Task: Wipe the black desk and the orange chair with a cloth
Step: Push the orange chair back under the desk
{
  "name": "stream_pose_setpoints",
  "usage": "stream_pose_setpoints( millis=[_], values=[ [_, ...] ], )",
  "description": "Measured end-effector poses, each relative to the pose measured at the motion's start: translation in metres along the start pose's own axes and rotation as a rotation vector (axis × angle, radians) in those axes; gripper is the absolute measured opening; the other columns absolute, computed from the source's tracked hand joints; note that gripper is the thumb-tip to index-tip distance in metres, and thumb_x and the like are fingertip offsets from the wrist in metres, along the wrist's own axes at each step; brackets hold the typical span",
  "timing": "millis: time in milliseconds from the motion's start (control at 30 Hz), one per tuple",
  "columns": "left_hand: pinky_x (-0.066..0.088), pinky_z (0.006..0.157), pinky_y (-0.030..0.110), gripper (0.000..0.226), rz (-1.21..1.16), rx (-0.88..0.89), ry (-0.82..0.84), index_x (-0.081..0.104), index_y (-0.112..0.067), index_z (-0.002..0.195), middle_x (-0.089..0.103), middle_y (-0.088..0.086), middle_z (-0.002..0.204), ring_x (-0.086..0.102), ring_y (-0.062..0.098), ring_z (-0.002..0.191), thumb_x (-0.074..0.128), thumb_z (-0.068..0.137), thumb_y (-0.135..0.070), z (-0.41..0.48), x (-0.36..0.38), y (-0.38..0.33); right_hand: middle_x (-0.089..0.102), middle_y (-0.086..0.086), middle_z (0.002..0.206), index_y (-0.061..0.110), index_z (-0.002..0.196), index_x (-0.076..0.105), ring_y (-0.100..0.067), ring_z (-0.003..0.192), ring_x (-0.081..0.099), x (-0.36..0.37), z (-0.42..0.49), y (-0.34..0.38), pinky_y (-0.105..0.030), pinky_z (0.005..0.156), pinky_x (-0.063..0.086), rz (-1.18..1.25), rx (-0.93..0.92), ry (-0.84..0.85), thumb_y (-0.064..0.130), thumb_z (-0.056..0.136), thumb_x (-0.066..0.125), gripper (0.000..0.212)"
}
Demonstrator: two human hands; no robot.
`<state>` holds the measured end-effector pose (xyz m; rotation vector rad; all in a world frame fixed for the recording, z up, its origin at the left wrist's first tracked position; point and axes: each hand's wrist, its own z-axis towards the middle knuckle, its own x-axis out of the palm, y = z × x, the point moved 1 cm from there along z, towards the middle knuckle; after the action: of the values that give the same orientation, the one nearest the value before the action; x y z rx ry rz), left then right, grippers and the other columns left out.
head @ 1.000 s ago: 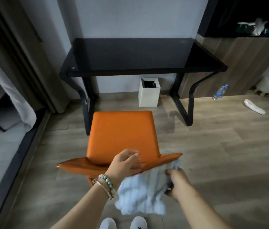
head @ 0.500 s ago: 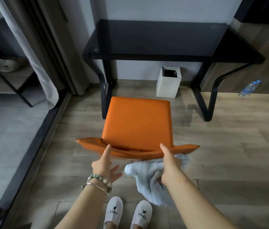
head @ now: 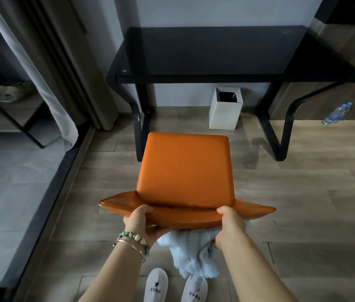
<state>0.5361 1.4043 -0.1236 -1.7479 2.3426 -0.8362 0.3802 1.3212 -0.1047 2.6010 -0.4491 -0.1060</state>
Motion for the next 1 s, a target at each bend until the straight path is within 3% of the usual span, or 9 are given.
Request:
stream_pose_setpoints(
  millis=[133, 233, 433, 633, 733, 867, 933, 1000],
  values=[
    [0.052, 0.045, 0.046, 0.049, 0.054, 0.055, -0.020, 0.038, -0.001, 0.130, 0.048, 0.018, 0.097, 0.056, 0.039, 0.079, 0.051, 0.083, -0.005, -0.002, 0.009, -0.006, 0.063, -0.019, 0.108, 0.008, 0.119, 0.053, -0.037, 0.095, 0.062, 0.002, 0.005, 0.006, -0.048, 0.089, 0.050, -0.036, -0.055, 0.021, 0.004, 0.073, 0.065, 0.048],
    [0.052, 0.048, 0.047, 0.043, 0.036, 0.088, -0.013, 0.044, 0.001, 0.124, 0.048, 0.018, 0.096, 0.057, 0.039, 0.077, 0.051, 0.081, -0.003, -0.003, 0.012, -0.008, 0.064, -0.018, 0.104, 0.004, 0.116, 0.053, -0.035, 0.093, 0.061, -0.001, 0.007, 0.012, -0.041, 0.084, 0.050, -0.104, -0.127, 0.017, 0.005, 0.074, 0.066, 0.044],
    [0.053, 0.045, 0.044, 0.013, 0.008, 0.156, 0.088, 0.045, -0.004, 0.099, 0.048, 0.015, 0.075, 0.057, 0.037, 0.069, 0.045, 0.086, -0.001, -0.013, 0.023, -0.016, 0.067, -0.015, 0.095, 0.004, 0.109, 0.059, -0.032, 0.087, 0.063, 0.000, 0.003, 0.022, -0.043, 0.085, 0.051, -0.147, -0.210, 0.073, 0.008, 0.075, 0.066, 0.035],
    [0.055, 0.049, 0.048, 0.015, -0.016, 0.201, 0.085, 0.044, -0.003, 0.100, 0.047, 0.013, 0.076, 0.058, 0.036, 0.069, 0.048, 0.085, -0.002, -0.008, 0.055, -0.047, 0.067, -0.015, 0.092, 0.003, 0.106, 0.058, -0.031, 0.081, 0.065, 0.025, -0.002, 0.060, -0.043, 0.083, 0.052, -0.147, -0.300, 0.073, 0.012, 0.071, 0.069, 0.038],
    [0.055, 0.049, 0.051, 0.011, -0.003, 0.203, 0.074, 0.041, -0.004, 0.092, 0.041, 0.010, 0.076, 0.054, 0.033, 0.067, 0.049, 0.085, -0.002, -0.002, 0.079, -0.071, 0.064, -0.015, 0.087, 0.000, 0.098, 0.059, -0.031, 0.080, 0.061, 0.044, -0.006, 0.089, -0.037, 0.077, 0.048, -0.158, -0.309, 0.087, 0.010, 0.076, 0.067, 0.026],
    [0.053, 0.041, 0.050, 0.013, 0.012, 0.180, 0.087, 0.041, -0.003, 0.075, 0.042, 0.011, 0.072, 0.054, 0.035, 0.066, 0.049, 0.085, -0.001, 0.007, 0.111, -0.111, 0.062, -0.015, 0.081, -0.002, 0.090, 0.061, -0.030, 0.072, 0.059, 0.077, -0.006, 0.122, -0.033, 0.068, 0.043, -0.201, -0.347, 0.088, 0.013, 0.075, 0.067, 0.022],
    [0.051, 0.038, 0.048, 0.016, 0.015, 0.167, 0.096, 0.040, -0.003, 0.074, 0.041, 0.012, 0.071, 0.054, 0.036, 0.065, 0.050, 0.086, -0.002, 0.014, 0.128, -0.134, 0.060, -0.013, 0.074, 0.001, 0.078, 0.058, -0.028, 0.066, 0.057, 0.098, -0.004, 0.138, -0.034, 0.067, 0.044, -0.216, -0.348, 0.085, 0.014, 0.076, 0.066, 0.015],
    [0.050, 0.037, 0.047, 0.015, 0.031, 0.170, 0.102, 0.040, -0.004, 0.075, 0.040, 0.011, 0.071, 0.054, 0.036, 0.064, 0.051, 0.086, -0.002, 0.022, 0.145, -0.156, 0.061, -0.017, 0.080, 0.002, 0.075, 0.058, -0.031, 0.070, 0.059, 0.120, 0.000, 0.153, -0.037, 0.070, 0.049, -0.237, -0.343, 0.050, 0.020, 0.074, 0.068, 0.020]
  ],
)
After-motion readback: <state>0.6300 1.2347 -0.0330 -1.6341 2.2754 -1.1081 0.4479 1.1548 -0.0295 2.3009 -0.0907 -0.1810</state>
